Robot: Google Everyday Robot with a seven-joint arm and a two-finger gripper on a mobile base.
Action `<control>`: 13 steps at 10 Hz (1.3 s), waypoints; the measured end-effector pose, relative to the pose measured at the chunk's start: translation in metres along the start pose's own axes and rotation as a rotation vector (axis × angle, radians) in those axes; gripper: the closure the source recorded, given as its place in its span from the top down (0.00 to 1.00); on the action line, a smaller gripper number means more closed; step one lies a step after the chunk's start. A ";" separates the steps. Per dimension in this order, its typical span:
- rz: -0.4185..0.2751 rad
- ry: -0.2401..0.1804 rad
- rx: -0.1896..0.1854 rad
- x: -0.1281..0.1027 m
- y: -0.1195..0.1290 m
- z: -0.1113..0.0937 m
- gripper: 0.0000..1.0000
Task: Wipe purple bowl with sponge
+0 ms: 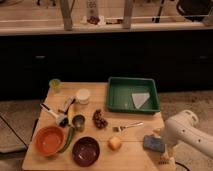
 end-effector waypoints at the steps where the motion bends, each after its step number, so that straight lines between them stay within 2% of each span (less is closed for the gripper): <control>1: 0.033 -0.015 -0.018 0.000 0.001 -0.002 0.80; 3: 0.108 -0.064 -0.033 -0.001 0.002 -0.004 0.80; 5: 0.155 -0.101 -0.030 -0.006 0.007 -0.006 0.80; 7: 0.186 -0.131 -0.002 -0.016 0.008 -0.009 0.80; 10: 0.193 -0.137 0.017 -0.032 0.005 -0.008 0.80; 13: 0.186 -0.128 0.013 -0.038 -0.003 0.000 0.80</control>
